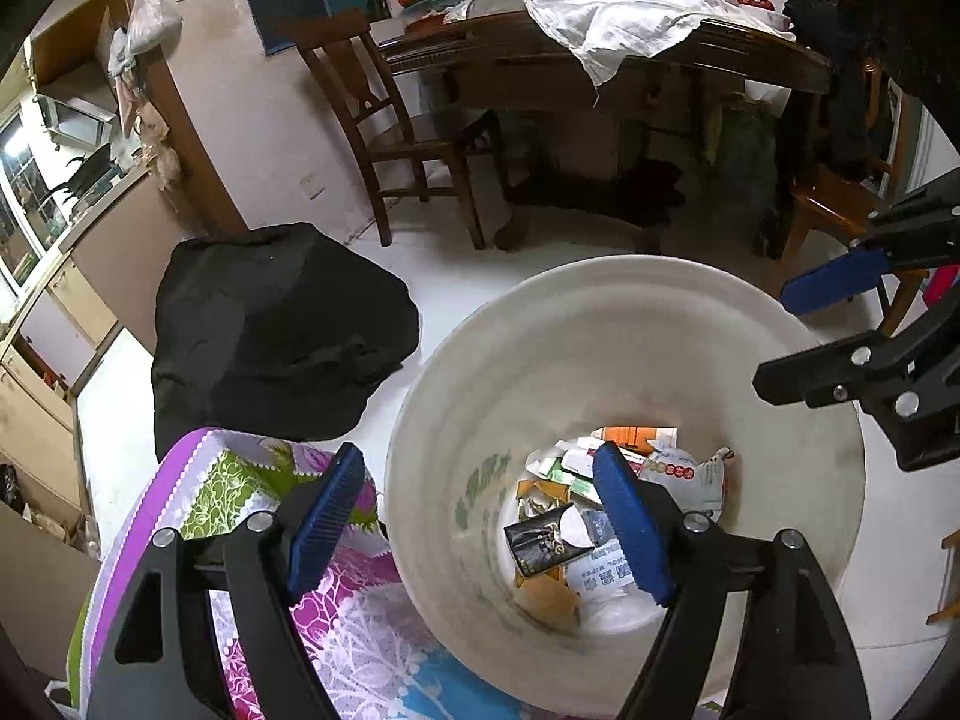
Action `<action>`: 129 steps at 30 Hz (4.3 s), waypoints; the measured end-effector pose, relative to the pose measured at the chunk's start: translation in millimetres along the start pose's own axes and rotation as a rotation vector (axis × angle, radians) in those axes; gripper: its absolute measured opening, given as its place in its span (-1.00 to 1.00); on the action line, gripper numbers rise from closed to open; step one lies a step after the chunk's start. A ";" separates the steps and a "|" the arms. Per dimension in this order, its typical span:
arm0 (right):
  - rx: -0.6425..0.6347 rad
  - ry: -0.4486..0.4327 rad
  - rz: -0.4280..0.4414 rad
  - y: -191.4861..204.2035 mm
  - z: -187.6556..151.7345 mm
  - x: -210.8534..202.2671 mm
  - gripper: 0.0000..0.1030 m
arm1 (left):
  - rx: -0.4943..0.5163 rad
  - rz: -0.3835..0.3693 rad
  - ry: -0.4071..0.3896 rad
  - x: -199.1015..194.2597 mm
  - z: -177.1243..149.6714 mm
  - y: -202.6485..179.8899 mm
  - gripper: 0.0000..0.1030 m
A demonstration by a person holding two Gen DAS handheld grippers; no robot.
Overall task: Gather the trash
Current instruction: 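Withdraw both open tools from the bucket back over the table, then grasp the yellow wrapper with the right tool while the left tool grasps the white cloth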
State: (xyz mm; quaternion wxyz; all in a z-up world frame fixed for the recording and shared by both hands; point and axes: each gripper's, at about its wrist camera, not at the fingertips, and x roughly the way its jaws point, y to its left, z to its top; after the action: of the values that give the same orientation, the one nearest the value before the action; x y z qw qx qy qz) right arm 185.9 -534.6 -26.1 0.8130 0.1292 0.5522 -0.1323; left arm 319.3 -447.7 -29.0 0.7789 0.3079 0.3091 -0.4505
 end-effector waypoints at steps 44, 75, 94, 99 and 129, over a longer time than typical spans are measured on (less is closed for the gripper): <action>-0.259 -0.528 0.121 200.7 -109.2 -14.4 0.25 | -0.738 0.625 -0.059 -219.9 -319.8 138.6 0.71; -0.133 -0.207 0.388 343.1 -32.5 110.7 -0.11 | -1.094 0.544 -0.018 -193.5 -406.2 179.3 -0.25; -0.656 -0.063 0.384 266.5 -141.5 43.6 -0.17 | -0.497 0.241 0.063 -238.5 -428.0 114.3 -0.40; -0.582 -0.101 0.340 259.0 -144.0 53.5 0.24 | -0.577 0.267 0.035 -244.8 -429.0 115.8 -0.08; -0.153 -0.327 0.162 259.2 -178.7 56.5 -0.28 | -0.765 0.490 -0.003 -236.2 -446.5 76.7 -0.45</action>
State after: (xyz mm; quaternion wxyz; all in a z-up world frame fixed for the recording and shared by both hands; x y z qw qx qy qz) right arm 144.3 -233.6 -125.9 0.9073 0.0879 0.4090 -0.0434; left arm 201.4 42.6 -110.9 0.9207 0.0615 0.3703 -0.1070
